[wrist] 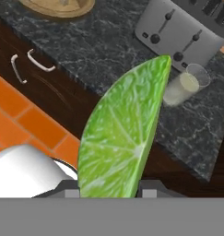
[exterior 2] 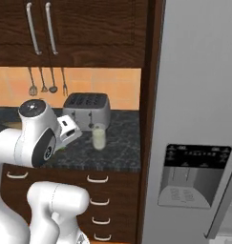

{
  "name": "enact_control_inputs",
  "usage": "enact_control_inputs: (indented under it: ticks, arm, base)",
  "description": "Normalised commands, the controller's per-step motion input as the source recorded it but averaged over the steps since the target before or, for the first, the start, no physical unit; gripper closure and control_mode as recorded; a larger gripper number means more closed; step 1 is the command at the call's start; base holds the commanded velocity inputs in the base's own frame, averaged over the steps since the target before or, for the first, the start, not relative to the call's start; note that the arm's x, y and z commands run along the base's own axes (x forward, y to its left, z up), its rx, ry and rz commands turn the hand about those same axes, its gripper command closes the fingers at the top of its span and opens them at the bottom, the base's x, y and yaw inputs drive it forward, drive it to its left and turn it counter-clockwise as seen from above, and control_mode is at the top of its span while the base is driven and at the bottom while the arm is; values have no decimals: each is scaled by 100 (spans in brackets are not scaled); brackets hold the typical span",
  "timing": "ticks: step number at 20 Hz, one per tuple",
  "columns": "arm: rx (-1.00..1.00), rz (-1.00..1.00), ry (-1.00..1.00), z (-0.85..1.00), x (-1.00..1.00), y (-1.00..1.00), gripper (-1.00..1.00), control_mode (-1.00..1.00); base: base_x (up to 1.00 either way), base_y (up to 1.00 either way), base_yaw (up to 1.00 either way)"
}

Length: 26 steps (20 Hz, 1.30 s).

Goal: Grab a lemon wedge from the fridge and one ice cube from the ice bowl, and put them in the glass of lemonade.

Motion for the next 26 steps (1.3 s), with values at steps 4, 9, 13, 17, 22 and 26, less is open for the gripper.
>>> enact_control_inputs:
  ticks: [4,9,13,17,22,26]
  arm:
    - [0,0,0,0,0,0,100,100]
    - [-4,-28,23,0,12,0,100,-100]
    - [-13,-21,14,0,74,15,100,-100]
    - [-6,-13,6,0,97,6,100,-100]
    - [2,-4,5,-7,99,-8,100,-100]
    - [9,1,0,-36,74,-18,100,-100]
  base:
    - [41,22,-20]
    - [0,0,0]
    - [0,0,0]
    - [0,0,0]
    - [0,0,0]
    - [0,0,0]
